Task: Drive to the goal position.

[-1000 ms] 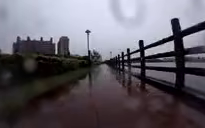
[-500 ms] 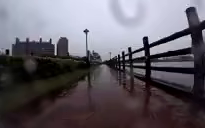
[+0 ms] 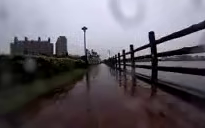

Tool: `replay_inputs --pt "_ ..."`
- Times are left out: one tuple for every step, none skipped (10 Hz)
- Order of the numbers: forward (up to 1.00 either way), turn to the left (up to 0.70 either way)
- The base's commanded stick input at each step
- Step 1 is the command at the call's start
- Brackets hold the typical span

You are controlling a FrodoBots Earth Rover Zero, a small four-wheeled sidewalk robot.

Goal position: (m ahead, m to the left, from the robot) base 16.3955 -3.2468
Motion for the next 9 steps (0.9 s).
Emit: replay_inputs --pt "1.00 0.00" --pt "1.00 0.00" --pt "1.00 0.00" --pt "1.00 0.00" --pt "1.00 0.00" --pt "1.00 0.00" --pt "1.00 0.00" --pt "1.00 0.00" --pt "1.00 0.00"
